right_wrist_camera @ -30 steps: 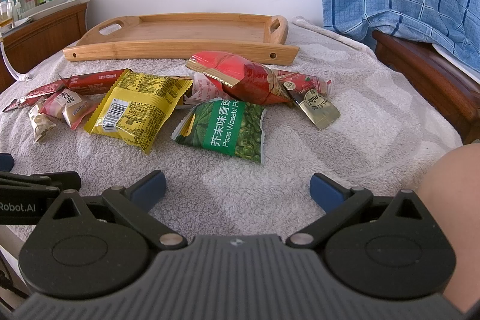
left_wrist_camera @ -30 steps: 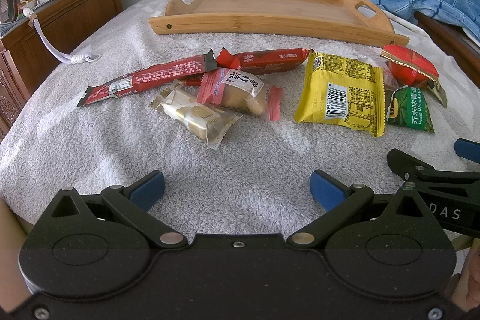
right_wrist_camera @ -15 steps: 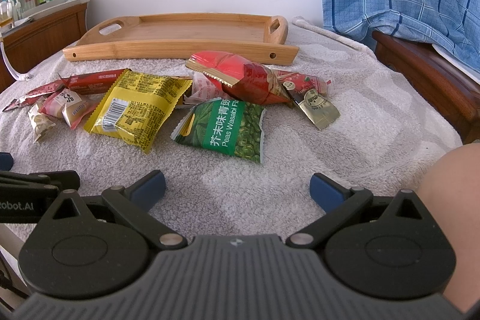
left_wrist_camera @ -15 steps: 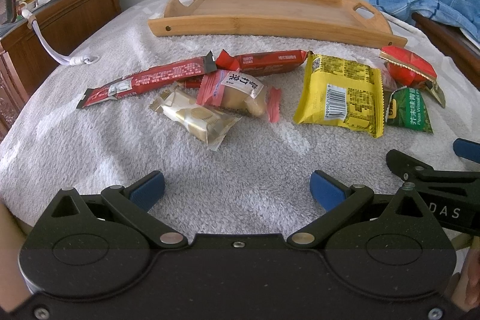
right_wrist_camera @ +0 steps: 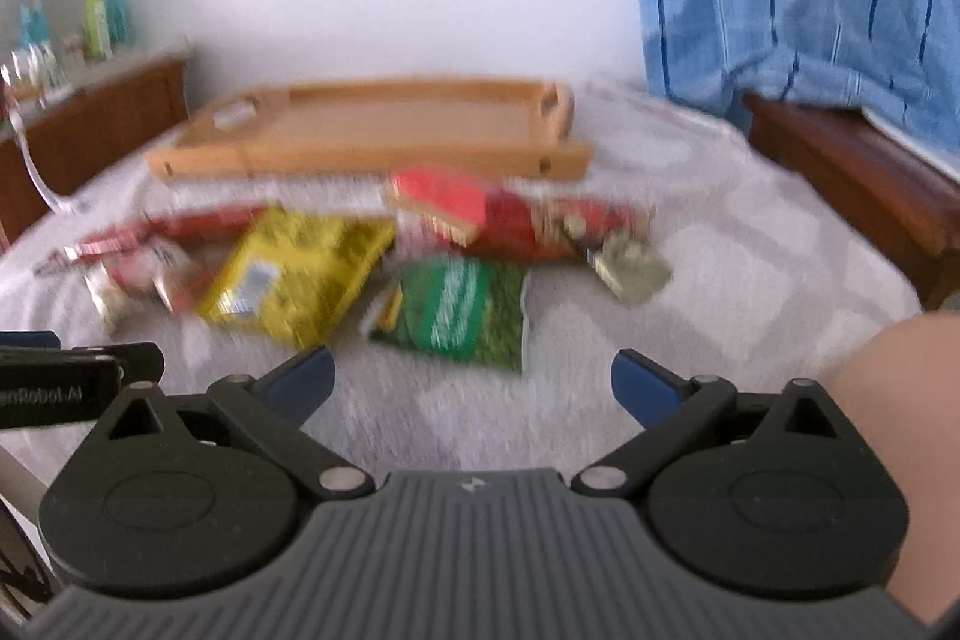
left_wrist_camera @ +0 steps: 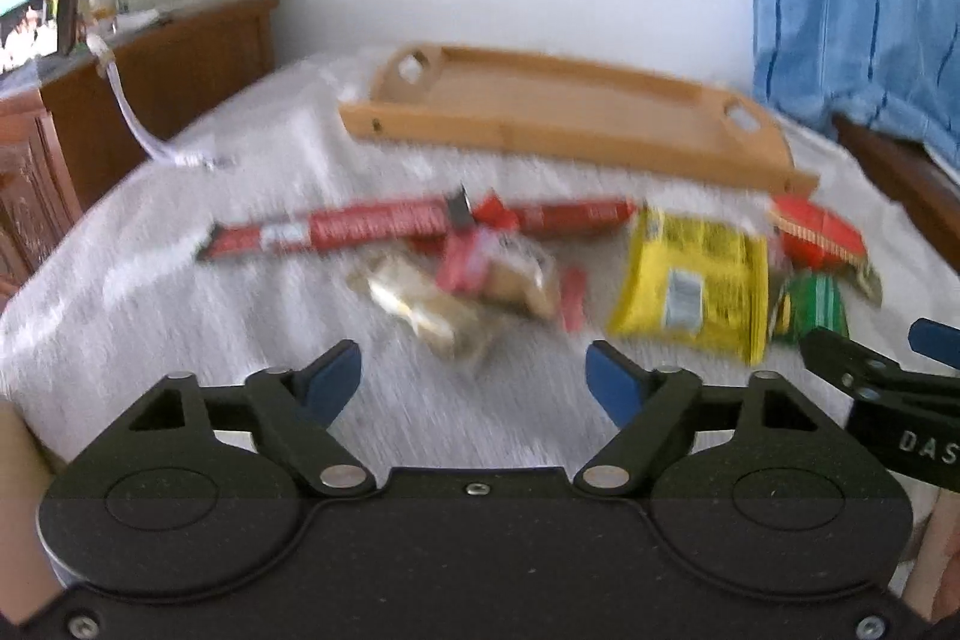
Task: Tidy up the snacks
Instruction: 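Grasp the brown chocolate bar with the left tool while the right tool grasps the red nut bag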
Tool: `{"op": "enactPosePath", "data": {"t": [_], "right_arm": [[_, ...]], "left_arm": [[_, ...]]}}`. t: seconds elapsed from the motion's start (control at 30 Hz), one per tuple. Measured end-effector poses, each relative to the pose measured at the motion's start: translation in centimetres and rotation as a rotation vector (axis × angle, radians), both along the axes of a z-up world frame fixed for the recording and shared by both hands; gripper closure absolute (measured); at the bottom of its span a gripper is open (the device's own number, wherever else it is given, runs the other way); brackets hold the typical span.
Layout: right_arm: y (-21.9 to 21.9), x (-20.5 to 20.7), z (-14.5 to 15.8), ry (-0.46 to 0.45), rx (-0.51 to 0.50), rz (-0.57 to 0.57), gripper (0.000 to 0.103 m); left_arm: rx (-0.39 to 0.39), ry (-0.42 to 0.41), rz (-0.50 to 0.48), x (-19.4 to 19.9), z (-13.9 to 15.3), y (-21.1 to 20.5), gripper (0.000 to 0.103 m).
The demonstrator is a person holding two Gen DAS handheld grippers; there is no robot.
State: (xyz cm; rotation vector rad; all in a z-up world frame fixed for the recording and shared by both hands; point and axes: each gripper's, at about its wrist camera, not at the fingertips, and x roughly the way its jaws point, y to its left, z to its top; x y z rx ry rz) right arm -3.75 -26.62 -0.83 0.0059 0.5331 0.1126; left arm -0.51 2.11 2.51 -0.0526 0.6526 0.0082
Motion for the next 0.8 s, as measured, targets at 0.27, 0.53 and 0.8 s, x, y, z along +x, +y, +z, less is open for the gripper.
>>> {"op": "enactPosePath", "data": {"t": [0.27, 0.53, 0.8], "right_arm": [[-1.4, 1.5, 2.6, -0.067, 0.043, -0.01, 0.014], [-2.0, 5.1, 2.9, -0.023, 0.096, 0.037, 0.024], [-2.0, 7.4, 1.4, 0.02, 0.074, 0.074, 0.043]], "left_arm": [[-0.003, -0.045, 0.015, 2.4, 1.4, 1.5, 0.049], [-0.025, -0.084, -0.116, 4.1, 2.4, -1.2, 0.06], [0.028, -0.068, -0.154, 7.2, 1.7, -3.1, 0.059]]}}
